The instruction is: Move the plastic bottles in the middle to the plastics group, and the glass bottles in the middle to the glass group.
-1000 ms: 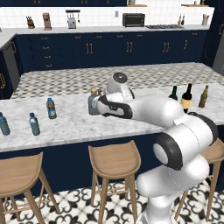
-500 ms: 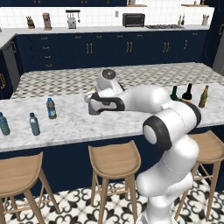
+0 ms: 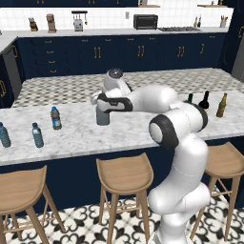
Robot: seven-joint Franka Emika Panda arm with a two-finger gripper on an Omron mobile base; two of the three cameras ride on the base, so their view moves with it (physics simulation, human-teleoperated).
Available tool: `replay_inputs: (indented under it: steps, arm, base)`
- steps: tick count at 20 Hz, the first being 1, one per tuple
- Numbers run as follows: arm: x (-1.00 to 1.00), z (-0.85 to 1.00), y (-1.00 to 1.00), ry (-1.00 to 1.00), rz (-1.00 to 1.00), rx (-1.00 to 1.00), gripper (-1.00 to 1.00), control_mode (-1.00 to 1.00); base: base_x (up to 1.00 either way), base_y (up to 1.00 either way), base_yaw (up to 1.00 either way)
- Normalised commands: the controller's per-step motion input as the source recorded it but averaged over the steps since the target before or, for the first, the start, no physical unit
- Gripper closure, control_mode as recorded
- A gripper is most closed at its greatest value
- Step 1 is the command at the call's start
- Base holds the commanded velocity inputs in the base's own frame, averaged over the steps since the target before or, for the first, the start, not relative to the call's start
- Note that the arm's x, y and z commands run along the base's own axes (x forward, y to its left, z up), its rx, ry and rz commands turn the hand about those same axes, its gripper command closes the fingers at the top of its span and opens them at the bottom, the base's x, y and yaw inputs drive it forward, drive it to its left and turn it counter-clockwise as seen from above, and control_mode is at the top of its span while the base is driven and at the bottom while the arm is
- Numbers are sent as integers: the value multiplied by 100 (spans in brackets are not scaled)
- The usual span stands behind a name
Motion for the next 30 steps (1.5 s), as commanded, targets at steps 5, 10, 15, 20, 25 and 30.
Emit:
replay_inputs:
  steps: [5, 10, 15, 20, 25, 30]
  arm:
    - [22, 0, -17, 0, 0, 0, -100, -100]
    - [11, 0, -8, 1, 0, 0, -100, -100]
    - [27, -15, 0, 4, 0, 0, -100, -100]
    - [38, -35, 0, 3, 0, 0, -100, -100]
    - [34, 1, 3, 0, 0, 0, -100, -100]
    - [28, 3, 0, 7, 5, 0, -100, -100]
  base:
    - [0, 0, 0]
    - [0, 0, 0]
    - [0, 0, 0]
    - [0, 0, 0]
    - [0, 0, 0]
    - [0, 0, 0]
